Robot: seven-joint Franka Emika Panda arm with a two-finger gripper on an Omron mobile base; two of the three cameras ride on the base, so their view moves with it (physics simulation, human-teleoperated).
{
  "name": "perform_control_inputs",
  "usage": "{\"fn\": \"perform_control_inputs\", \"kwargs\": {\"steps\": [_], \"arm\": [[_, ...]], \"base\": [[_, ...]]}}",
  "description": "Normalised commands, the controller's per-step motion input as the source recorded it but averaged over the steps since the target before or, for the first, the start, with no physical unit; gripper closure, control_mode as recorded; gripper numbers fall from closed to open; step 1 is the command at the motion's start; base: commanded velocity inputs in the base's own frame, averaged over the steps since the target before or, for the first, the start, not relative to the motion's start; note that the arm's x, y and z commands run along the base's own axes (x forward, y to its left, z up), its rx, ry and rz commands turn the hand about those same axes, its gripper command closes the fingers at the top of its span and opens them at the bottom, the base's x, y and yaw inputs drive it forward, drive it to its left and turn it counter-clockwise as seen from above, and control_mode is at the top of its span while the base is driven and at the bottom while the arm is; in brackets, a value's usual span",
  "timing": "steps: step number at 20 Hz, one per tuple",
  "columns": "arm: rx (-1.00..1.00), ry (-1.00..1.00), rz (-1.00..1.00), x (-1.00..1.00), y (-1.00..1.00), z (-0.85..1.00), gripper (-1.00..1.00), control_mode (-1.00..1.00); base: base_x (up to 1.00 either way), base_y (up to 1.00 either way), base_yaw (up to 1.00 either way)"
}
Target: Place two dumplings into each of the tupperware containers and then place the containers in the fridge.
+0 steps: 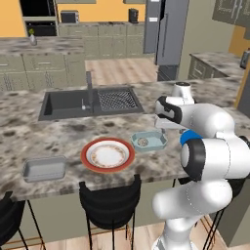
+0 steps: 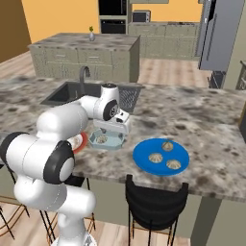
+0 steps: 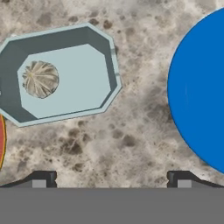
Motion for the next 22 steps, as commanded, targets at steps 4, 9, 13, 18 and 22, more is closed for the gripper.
{"fn": "perform_control_inputs", "kwargs": {"steps": [4, 9, 13, 18, 22], "arm": [[0.0, 0.0, 0.0, 0.0, 0.0, 0.0, -1.0, 1.0], [0.0, 0.0, 0.0, 0.0, 0.0, 0.0, -1.0, 1.0], [0.0, 0.0, -0.02, 0.04, -0.11, -0.01, -1.0, -1.0], [0.02, 0.02, -0.09, 0.22, -0.99, -0.32, -1.0, -1.0], [0.0, 0.02, -0.1, 0.36, -0.99, -0.31, -1.0, -1.0]], "base": [[0.73, -0.28, 0.0], [0.51, -0.2, 0.0], [0.17, -0.06, -0.01], [0.0, 0.0, 0.0], [0.0, 0.0, 0.0]]}}
